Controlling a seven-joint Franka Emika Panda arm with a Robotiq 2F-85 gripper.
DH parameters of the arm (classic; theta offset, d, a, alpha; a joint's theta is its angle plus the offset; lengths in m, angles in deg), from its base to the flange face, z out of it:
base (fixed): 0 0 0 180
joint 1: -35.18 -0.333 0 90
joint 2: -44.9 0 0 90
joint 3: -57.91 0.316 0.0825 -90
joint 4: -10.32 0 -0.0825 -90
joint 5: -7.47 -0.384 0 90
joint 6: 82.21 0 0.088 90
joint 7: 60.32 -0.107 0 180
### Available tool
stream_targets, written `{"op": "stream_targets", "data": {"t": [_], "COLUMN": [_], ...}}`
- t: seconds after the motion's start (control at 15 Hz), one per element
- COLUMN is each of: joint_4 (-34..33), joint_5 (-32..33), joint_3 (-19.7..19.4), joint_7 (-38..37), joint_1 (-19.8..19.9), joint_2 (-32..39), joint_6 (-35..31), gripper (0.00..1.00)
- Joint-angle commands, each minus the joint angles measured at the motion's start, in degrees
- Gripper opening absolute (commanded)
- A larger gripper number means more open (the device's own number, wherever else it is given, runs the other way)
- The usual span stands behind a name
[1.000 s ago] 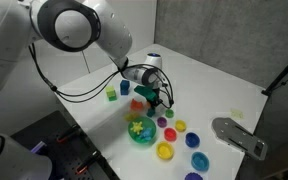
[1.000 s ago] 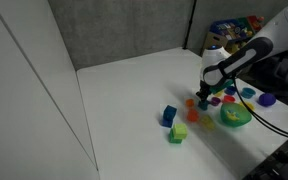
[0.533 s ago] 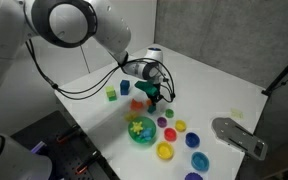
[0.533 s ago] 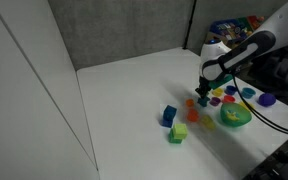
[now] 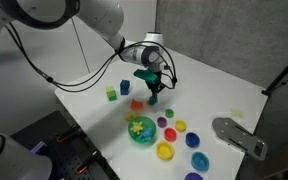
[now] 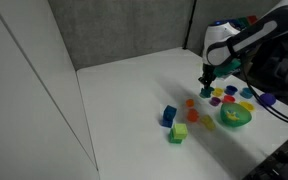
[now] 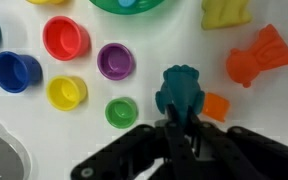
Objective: Put the green toy animal in the bowl
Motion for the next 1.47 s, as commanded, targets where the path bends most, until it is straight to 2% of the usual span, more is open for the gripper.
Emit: {"op": "stream_targets", "data": {"t": [0.0, 0.2, 0.47, 0.87, 1.33, 1.4], "joint_4": [8.5, 15.6, 23.7, 31.1, 33.9, 34.0], "joint_5": [3.0, 7.1, 16.1, 26.2, 37.1, 38.0], "joint_3": [-1.4, -2.7, -5.2, -7.6, -11.1, -11.2], "joint_7": [-1.8, -3.7, -9.2, -17.4, -27.7, -28.6], "joint_1": [-1.7, -2.6, -3.2, -2.2, -2.6, -2.5], "joint_2": [-8.8, -14.3, -19.5, -18.6, -15.9, -15.7], "joint_6": [0.5, -1.0, -2.9, -8.6, -15.3, -15.6], "gripper": [0.05, 0.05, 0.05, 0.05, 0.05, 0.36]}}
